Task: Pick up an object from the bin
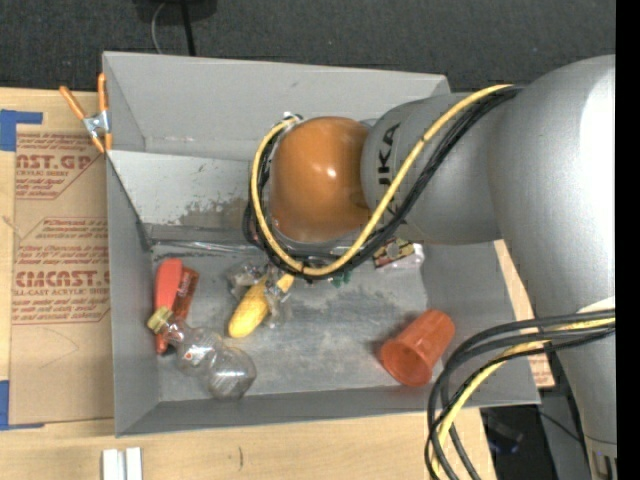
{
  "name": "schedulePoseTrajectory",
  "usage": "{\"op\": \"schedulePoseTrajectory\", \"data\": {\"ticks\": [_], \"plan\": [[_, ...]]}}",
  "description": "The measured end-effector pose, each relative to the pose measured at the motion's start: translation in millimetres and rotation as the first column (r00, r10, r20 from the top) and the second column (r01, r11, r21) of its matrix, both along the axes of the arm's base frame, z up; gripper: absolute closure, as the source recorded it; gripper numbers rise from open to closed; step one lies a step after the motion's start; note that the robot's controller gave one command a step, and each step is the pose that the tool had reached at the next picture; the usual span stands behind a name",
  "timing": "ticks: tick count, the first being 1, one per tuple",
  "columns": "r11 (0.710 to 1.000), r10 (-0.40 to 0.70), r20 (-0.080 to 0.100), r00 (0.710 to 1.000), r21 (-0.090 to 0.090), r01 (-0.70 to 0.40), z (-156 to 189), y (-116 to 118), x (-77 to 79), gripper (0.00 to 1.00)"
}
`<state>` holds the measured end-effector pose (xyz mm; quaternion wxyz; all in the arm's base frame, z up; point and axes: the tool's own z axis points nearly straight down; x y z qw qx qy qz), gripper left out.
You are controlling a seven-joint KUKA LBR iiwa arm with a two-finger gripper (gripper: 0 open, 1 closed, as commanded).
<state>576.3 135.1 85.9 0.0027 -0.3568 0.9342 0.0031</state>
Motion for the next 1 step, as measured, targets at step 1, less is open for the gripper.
{"op": "schedulePoseTrajectory", "data": {"ticks": [1], "plan": [[1.000, 0.000, 0.004, 1.000, 0.000, 0.000, 11.1, 0.1, 1.1, 1.00]]}}
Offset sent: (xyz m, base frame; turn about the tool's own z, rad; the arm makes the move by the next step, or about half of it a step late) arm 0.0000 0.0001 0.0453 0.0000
